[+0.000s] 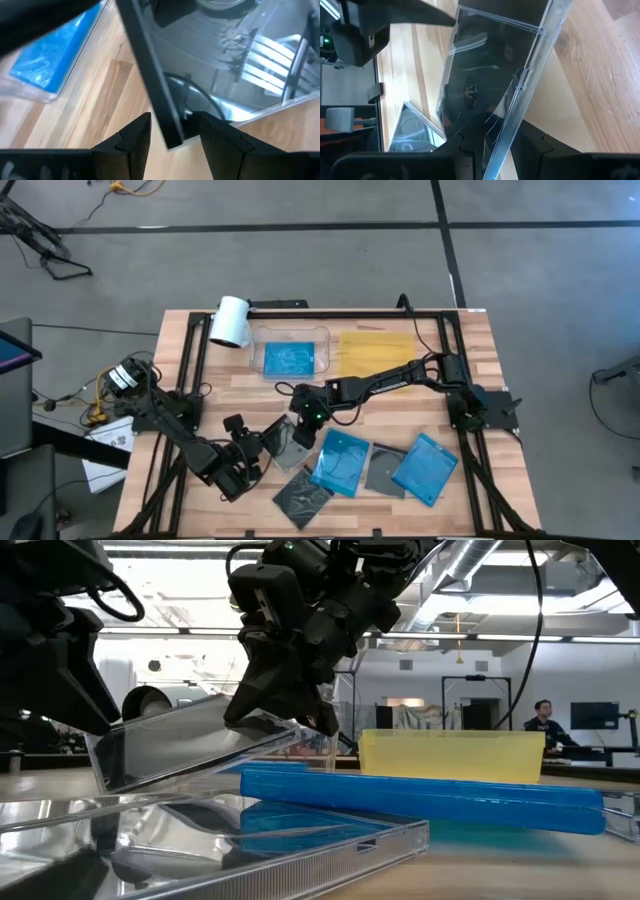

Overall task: Pick & place jewel cases by type
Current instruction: Put the left black CD case into the yellow bin

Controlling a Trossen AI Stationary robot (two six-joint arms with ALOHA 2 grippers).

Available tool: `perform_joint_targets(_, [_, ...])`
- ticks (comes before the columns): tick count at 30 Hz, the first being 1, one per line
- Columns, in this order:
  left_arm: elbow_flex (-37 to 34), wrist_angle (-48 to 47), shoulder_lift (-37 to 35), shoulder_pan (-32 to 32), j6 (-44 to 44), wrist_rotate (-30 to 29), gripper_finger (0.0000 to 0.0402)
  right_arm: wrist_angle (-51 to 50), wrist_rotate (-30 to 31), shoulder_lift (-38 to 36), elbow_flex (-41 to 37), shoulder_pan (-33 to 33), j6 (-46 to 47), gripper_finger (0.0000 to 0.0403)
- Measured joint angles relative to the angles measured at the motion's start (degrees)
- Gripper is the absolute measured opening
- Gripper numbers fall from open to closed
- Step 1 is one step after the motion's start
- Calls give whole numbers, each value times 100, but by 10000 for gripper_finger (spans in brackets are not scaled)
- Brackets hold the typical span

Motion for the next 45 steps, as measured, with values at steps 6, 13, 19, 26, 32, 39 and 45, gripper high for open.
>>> perform_joint_targets(6, [1, -617, 0, -256, -718, -10, 160, -2, -22, 0, 0, -70, -81, 73])
perform_joint_targets(13, [2, -1651, 0, -656, -2128, 11, 160, 201, -234, -9, 0, -169, -126, 61])
perform_joint_targets(19, [2, -1981, 0, -820, -2692, 13, 160, 317, -321, -106, 2, -174, -174, 50])
perform_joint_targets(26, [1, -1975, 0, -823, -2718, 5, 160, 260, -289, -420, -4, -207, -344, 31])
perform_joint_targets(32, [0, -1968, 0, -825, -2719, -8, 160, 206, -140, -703, -4, -209, -514, 22])
perform_joint_targets(39, [0, -1965, 0, -824, -2722, -11, 160, 97, -24, -955, -4, -234, -659, 32])
perform_joint_targets(45, [0, -1950, 0, -823, -2723, -28, 160, -343, 328, -1245, -4, -286, -877, 21])
